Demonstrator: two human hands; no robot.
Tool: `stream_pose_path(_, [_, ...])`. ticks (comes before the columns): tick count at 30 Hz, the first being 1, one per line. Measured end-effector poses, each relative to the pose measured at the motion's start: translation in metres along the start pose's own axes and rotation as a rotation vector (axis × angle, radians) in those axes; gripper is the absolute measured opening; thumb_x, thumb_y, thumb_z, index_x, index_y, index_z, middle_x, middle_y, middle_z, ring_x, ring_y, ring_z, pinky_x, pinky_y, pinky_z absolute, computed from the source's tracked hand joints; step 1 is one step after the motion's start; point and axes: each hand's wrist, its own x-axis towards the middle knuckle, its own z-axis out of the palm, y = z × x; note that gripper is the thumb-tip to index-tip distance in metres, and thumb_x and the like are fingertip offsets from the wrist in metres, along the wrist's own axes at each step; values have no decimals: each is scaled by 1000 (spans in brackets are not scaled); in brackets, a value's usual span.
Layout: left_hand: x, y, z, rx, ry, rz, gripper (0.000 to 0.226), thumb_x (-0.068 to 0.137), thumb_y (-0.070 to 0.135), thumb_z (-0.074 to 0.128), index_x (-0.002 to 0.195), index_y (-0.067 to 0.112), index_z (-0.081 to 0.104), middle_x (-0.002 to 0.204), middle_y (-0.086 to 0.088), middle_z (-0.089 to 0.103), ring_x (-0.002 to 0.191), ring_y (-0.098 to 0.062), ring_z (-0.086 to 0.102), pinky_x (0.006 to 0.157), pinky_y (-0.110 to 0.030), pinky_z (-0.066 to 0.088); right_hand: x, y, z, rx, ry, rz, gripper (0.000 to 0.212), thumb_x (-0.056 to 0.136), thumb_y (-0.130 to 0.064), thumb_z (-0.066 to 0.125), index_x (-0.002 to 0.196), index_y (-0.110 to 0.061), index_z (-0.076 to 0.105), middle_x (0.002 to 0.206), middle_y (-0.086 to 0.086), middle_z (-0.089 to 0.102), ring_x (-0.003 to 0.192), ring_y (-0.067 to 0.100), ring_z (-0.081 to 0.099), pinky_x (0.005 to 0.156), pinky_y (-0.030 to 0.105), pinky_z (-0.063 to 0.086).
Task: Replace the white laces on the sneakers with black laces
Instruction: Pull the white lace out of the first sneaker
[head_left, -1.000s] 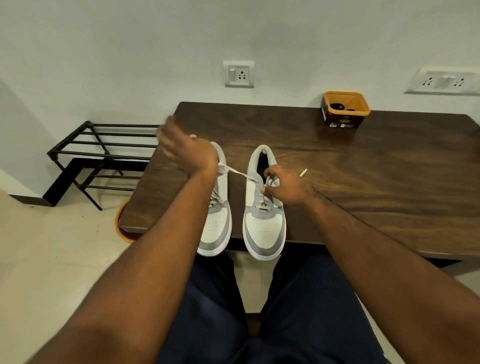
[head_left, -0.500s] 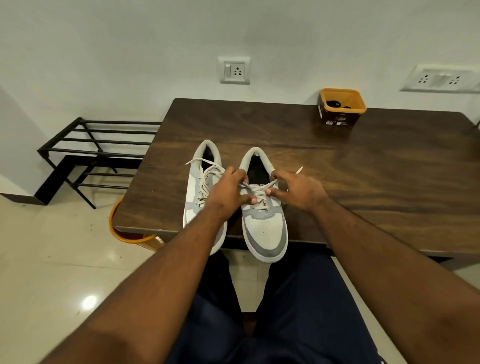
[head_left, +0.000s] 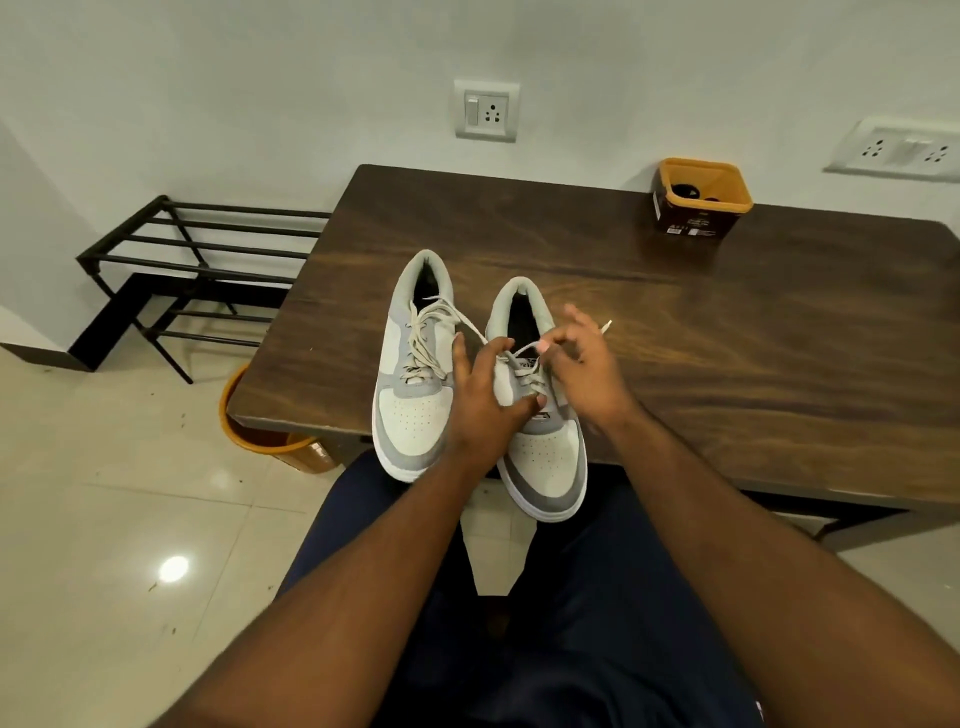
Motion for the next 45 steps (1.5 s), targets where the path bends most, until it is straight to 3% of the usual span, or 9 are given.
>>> stream_pose_path(6, [-1, 24, 12, -72, 81, -194, 71, 68, 0, 71, 127, 34, 51, 160, -10, -2, 136, -30, 38, 108, -38, 42, -2, 15, -13, 106, 156, 89, 14, 93, -13, 61, 88, -26, 66, 158, 0, 26, 138, 10, 31, 108, 33, 35])
stream_pose_path(13, [-9, 25, 32, -179, 220, -144, 67, 72, 5, 66, 129, 34, 46, 142, -9, 42, 137, -26, 37, 109, -42, 39, 2, -1, -9, -555, -13, -228, 16, 90, -20, 64, 105, -21, 70, 145, -1, 45, 136, 23, 32, 111, 33, 20])
stream_pose_path(16, [-10, 22, 31, -154, 202, -133, 67, 73, 5, 65, 132, 32, 47, 146, -8, 39, 141, -25, 32, 112, -38, 36, -3, 0, -13, -353, 201, -314, 8, 90, -11, 63, 90, -15, 69, 116, -3, 55, 112, 15, 48, 95, 28, 42])
stream_pose_path(20, [-13, 25, 29, -136, 173, -163, 67, 78, 3, 64, 136, 30, 47, 157, -6, 24, 144, -12, 20, 103, -8, 20, -1, 15, -21, 194, 622, 114, 12, 87, -11, 65, 84, -23, 64, 118, 7, 56, 93, 14, 57, 94, 32, 51])
stream_pose_path(25, [-12, 22, 31, -166, 183, -120, 69, 74, 2, 66, 136, 29, 48, 144, -4, 41, 135, -15, 38, 106, -21, 30, -6, 11, -16, -365, 219, -138, 48, 87, -20, 69, 132, -31, 56, 157, -2, 22, 142, 26, 25, 112, 40, 29])
stream_pose_path(32, [-5, 14, 31, -239, 193, -134, 75, 65, 5, 74, 126, 42, 51, 129, 9, 55, 119, -4, 52, 103, -29, 44, 4, -7, 2, -831, -42, -350, 16, 93, -28, 59, 99, -24, 73, 152, -4, 37, 142, 22, 22, 110, 49, 30])
stream_pose_path(39, [-5, 26, 20, -144, 51, -161, 66, 75, 6, 66, 132, 36, 49, 152, -3, 33, 135, -21, 41, 104, -28, 40, 29, 2, -52, -13, 670, 112, 23, 91, -12, 55, 112, -7, 65, 125, 8, 50, 120, 30, 51, 105, 39, 39])
stream_pose_path(42, [6, 32, 10, 105, 32, -117, 38, 87, 30, 68, 124, 32, 59, 164, -5, 1, 150, -27, 14, 118, -37, 25, 25, 4, -62, -491, 342, 141, 64, 89, -22, 66, 146, -28, 38, 160, 3, 19, 144, 30, 21, 117, 45, 22])
stream_pose_path(45, [28, 43, -1, 501, -58, -23, 25, 92, 41, 60, 111, 29, 69, 164, -7, 4, 150, -34, 0, 119, -51, 20, 18, 1, -46, -506, -101, -132, 72, 84, -10, 72, 146, -27, 40, 156, 3, 31, 141, 23, 31, 113, 30, 26])
